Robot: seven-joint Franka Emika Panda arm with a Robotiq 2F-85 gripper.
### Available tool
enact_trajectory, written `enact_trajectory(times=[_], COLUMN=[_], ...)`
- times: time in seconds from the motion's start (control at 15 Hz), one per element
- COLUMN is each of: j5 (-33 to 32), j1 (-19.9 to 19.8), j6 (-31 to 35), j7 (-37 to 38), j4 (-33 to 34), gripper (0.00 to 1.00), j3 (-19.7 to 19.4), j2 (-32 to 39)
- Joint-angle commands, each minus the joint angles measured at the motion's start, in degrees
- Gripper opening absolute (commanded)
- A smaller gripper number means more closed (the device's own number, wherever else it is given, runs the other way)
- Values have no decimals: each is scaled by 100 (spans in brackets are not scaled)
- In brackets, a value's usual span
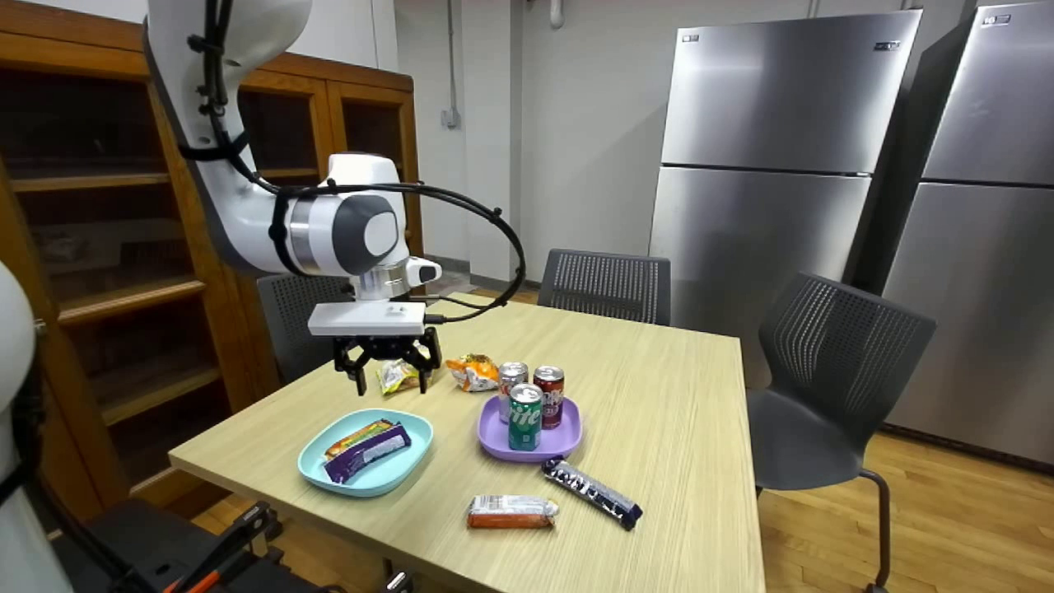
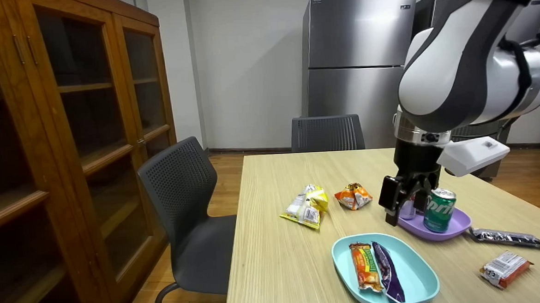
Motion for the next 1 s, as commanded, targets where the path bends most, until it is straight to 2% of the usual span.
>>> enact_trajectory(times=[0.0, 0.73, 0.93], j5=[-389, -1194, -1034], j1=[-47, -173, -262], j6=[-394, -701, -516], j7=[241, 1114, 927], j4=[-13, -126, -20], gripper=[100, 100, 100], j3=[-236, -1026, -929], j2=[-258, -503, -257])
